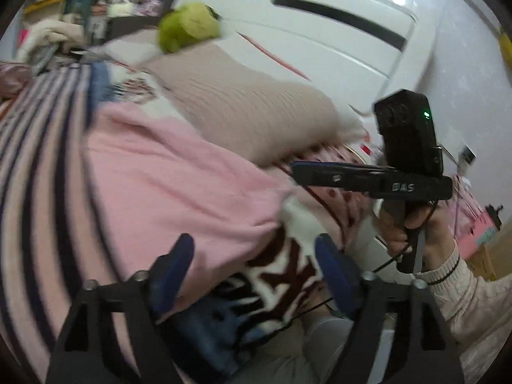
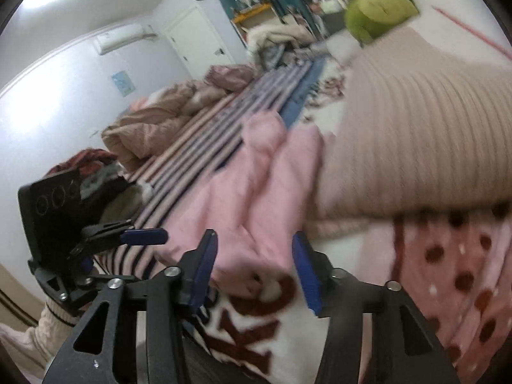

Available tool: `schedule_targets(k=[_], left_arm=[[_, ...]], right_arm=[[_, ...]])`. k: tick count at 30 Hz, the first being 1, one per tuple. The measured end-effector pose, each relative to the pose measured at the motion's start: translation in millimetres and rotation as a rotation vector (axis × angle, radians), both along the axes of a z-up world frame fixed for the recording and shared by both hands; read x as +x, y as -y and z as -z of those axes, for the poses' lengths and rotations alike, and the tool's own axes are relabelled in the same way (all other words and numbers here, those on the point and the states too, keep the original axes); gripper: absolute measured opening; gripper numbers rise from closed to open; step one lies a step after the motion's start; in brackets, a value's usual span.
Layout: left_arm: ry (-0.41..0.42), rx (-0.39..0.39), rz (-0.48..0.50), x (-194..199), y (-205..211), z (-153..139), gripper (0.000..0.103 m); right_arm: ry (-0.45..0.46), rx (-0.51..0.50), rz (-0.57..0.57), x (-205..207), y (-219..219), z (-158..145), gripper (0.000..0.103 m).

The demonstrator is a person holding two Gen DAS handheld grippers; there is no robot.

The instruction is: Fold small clothes

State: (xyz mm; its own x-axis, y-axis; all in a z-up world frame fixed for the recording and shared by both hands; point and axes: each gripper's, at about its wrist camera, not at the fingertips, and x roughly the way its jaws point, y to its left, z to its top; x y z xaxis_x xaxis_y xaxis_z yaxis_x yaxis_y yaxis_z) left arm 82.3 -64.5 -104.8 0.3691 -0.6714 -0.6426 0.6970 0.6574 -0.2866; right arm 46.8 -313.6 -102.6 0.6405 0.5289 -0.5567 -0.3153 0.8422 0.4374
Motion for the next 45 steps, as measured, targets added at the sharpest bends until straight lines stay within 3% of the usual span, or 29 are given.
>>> schedule_targets(k=[3, 5, 7, 10, 11, 12, 13, 15, 17, 20, 24, 26, 28, 32, 36, 38, 39, 40, 45], left_arm=[[-0.011, 0.021, -0.128, 13, -33, 5, 0.083], [-0.083, -0.001, -0.182, 26, -51, 23, 0.083], [-0.156, -0.042, -0.194, 37, -62, 43, 0.083], [-0.283, -0.149, -0.165, 50, -61, 75, 0.080], [-0.308, -0.167, -0.146, 52, -53, 81, 0.074], [-0.293, -0.155, -0.144, 51, -46, 83, 0.057], [-0.265, -0.119, -0.157, 50, -41, 82, 0.046], [-0.243, -0.126, -0.171, 44, -46, 74, 0.032], [-0.192, -0.132, -0.180, 33, -61, 60, 0.029], [-0.149, -0.118, -0.173, 11, -88, 46, 0.028], [-0.168, -0.059, -0.152, -11, -113, 51, 0.035], [-0.155, -0.029, -0.156, -15, -125, 52, 0.046], [-0.111, -0.052, -0.174, -14, -140, 42, 0.064], [-0.086, -0.117, -0.220, 1, -145, 34, 0.066], [-0.092, -0.157, -0.214, 7, -141, 38, 0.067], [-0.098, -0.145, -0.207, 11, -139, 42, 0.067], [-0.108, -0.140, -0.202, 14, -134, 43, 0.067], [-0.121, -0.131, -0.193, 16, -131, 47, 0.067], [-0.129, -0.118, -0.145, 19, -122, 50, 0.067]], right_arm=[[-0.001, -0.055, -0.025, 11, -23, -2, 0.047], [-0.054, -0.125, -0.010, 20, -37, 8, 0.047], [-0.116, -0.166, 0.007, 28, -46, 26, 0.049], [-0.177, -0.108, -0.021, 35, -52, 50, 0.050], [-0.187, -0.089, -0.033, 36, -53, 55, 0.048], [-0.191, -0.086, -0.037, 36, -56, 58, 0.046], [-0.189, -0.098, -0.033, 37, -57, 57, 0.042], [-0.193, -0.091, -0.040, 37, -58, 55, 0.036], [-0.200, -0.040, -0.084, 35, -59, 49, 0.030], [-0.237, 0.025, -0.208, 28, -76, 48, 0.030], [-0.277, 0.008, -0.332, 20, -101, 46, 0.038], [-0.225, -0.045, -0.288, 25, -99, 29, 0.048], [-0.166, -0.074, -0.220, 35, -93, 12, 0.063], [-0.094, -0.160, -0.096, 85, -103, -6, 0.065], [-0.132, -0.214, -0.039, 137, -125, 18, 0.065], [-0.166, -0.187, -0.066, 157, -137, 36, 0.048], [-0.161, -0.184, -0.075, 161, -141, 41, 0.011], [-0.150, -0.187, -0.073, 161, -145, 41, 0.007], [-0.009, -0.189, -0.036, 136, -132, 3, 0.006]])
